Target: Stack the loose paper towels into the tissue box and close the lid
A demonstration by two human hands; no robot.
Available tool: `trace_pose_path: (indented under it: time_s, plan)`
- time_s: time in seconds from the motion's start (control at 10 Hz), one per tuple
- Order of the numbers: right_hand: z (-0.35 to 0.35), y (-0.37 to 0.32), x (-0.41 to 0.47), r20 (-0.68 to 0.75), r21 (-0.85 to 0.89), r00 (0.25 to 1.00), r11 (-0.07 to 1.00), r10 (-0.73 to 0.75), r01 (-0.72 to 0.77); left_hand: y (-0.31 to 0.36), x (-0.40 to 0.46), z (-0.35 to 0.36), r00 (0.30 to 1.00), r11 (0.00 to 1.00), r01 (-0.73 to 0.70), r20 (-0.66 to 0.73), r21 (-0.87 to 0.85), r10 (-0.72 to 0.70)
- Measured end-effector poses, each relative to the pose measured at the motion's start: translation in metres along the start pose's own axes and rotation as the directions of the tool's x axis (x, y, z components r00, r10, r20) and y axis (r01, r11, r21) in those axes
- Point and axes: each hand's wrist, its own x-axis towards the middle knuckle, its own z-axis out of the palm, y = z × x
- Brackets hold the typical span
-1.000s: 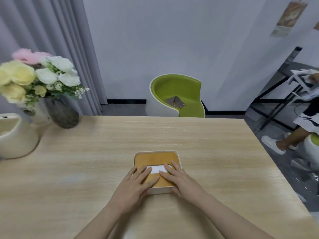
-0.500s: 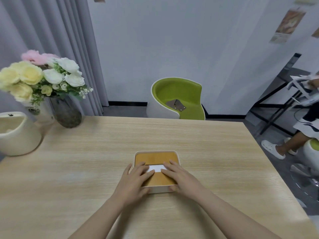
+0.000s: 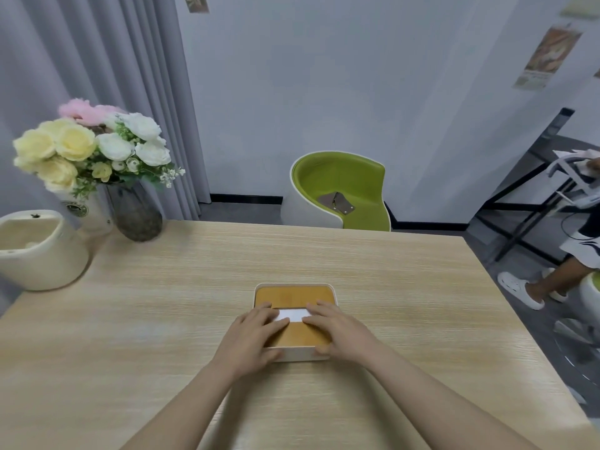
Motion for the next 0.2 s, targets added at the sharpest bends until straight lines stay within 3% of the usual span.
trace_pose_path:
  time_s: [0.2]
  plan:
    - [-0.027, -0.003, 0.006, -0.031, 0.004, 0.999, 0.999, 0.038, -0.038, 0.002, 0.011, -0.028, 0.999, 0.998, 0.033, 0.01, -0.054, -0.032]
